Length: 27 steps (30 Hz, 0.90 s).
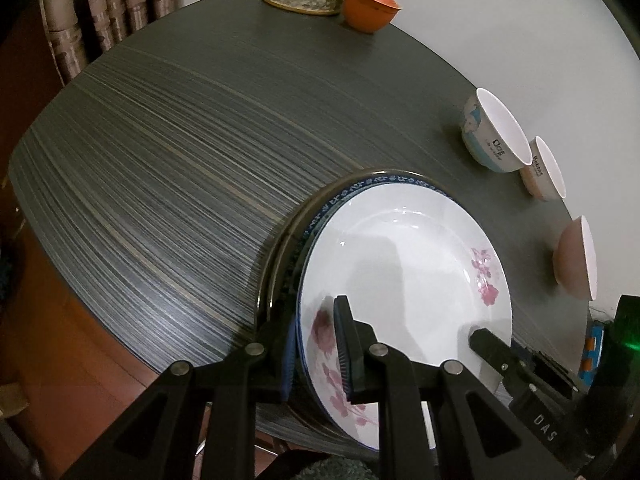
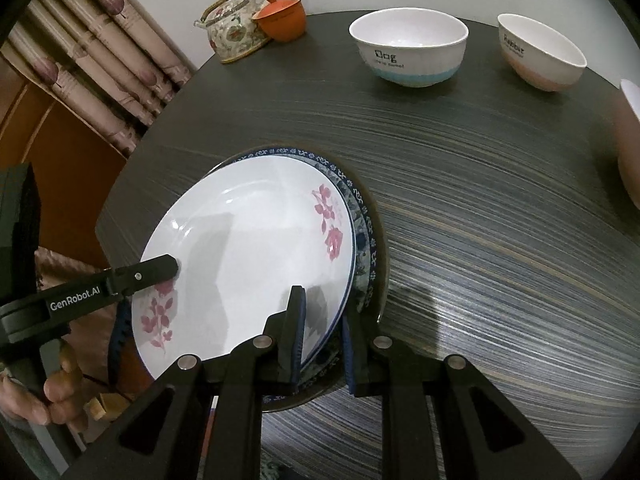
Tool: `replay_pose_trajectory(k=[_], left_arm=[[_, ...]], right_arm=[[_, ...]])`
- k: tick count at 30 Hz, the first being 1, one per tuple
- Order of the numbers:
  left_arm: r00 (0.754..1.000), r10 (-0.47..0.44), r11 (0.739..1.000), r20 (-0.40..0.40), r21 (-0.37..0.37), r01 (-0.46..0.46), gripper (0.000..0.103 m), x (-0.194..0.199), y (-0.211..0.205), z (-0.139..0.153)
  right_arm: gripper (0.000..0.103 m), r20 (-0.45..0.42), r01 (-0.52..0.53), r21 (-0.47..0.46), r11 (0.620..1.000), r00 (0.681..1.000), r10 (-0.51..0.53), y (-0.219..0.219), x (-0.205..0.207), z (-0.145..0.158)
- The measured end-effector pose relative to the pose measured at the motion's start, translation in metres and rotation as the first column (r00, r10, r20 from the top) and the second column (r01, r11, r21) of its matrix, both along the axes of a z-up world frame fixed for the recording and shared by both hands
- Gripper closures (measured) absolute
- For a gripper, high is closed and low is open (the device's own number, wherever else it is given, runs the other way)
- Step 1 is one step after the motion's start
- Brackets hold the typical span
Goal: Organize plates and bowls
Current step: 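Carry the pink-flowered plate with the left gripper onto the blue-and-white plates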
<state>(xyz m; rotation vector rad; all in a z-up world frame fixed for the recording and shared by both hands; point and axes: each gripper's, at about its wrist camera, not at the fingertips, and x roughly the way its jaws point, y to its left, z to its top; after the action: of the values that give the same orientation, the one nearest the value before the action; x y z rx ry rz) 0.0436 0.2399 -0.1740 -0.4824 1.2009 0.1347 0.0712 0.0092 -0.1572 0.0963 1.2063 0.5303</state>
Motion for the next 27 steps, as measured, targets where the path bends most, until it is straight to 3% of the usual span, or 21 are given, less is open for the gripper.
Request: replay_pose_trajectory(k=[8, 19, 27], left_arm=[[1.0, 0.012, 0.999, 0.023, 0.034, -0.013, 0.086, -0.001, 0.0, 0.001], [0.998, -0.009, 0.987, 0.056, 0.158, 0.0, 0.081, -0.001, -0.017, 0.001], [0.995, -0.024, 0.984, 0.101, 0.178, 0.006, 0.078, 0.001, -0.02, -0.001]], right_arm=[[0.078, 0.007, -0.018, -0.027, 0.999, 1.0, 0.018, 0.011, -0.004, -0.002], [0.063, 0.018, -0.034, -0.054, 0.998, 0.999, 0.035, 0.021, -0.009, 0.0], [0.056, 0.024, -0.042, -0.092, 0.995, 0.999, 0.045, 0.03, -0.01, 0.002]])
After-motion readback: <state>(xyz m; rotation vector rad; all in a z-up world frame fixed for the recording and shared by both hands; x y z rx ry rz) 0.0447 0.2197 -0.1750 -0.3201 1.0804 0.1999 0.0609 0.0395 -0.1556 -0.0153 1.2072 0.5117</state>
